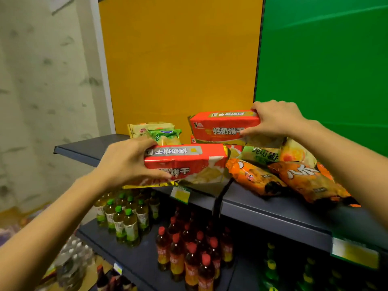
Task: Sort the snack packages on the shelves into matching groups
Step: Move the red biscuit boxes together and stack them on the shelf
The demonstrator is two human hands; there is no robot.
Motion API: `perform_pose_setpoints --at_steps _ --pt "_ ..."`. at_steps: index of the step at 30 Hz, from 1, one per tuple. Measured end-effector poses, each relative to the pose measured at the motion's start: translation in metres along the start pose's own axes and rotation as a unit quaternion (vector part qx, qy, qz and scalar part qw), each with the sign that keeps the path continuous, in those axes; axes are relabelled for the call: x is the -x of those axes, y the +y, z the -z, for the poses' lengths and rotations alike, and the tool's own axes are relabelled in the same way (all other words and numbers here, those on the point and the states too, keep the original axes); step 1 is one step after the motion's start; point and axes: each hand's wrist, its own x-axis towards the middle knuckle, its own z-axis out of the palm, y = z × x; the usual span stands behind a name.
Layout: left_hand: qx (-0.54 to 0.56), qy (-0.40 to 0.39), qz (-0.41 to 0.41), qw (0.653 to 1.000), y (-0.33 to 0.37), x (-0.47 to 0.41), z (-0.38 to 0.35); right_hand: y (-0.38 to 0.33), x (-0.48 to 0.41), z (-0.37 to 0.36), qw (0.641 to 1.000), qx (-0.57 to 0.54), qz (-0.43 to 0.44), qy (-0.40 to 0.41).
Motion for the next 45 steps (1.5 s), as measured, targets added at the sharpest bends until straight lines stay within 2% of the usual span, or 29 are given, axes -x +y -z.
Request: perform_pose_setpoints --at_steps 9,15,27,33,35,39,45 --pt "0.025 -0.077 -0.069 0.994 -0.023 -0.08 -0.06 -0.034 -0.07 -0.05 0.996 0.073 0.012 -0.051" --pt "0.043 -0.109 -0.096 0.988 -0.042 -0.111 -0.093 -0.045 -0.093 -0.08 0.994 0.066 0.007 -0.091" --pt "0.109 -0.13 -0.109 0.98 -0.074 -0.135 -0.143 -0.058 -0.125 -0.147 0.977 -0.032 -0.008 -0.21" --pt "0.115 -0.13 -0.131 0.976 -0.088 -0.147 -0.151 -0.061 -0.129 -0.15 0.964 0.019 0.004 -0.265" --pt "0.123 -0.11 -0.143 0.976 -0.092 -0.15 -0.156 -0.058 -0.125 -0.137 0.963 -0.029 -0.014 -0.266" --pt "0.147 -0.093 -0.166 0.971 -0.095 -0.156 -0.163 -0.047 -0.092 -0.098 0.966 -0.132 -0.09 -0.205" --pt "0.153 -0.09 -0.207 0.962 -0.088 -0.165 -0.173 -0.044 -0.016 -0.085 0.949 -0.109 -0.181 -0.234"
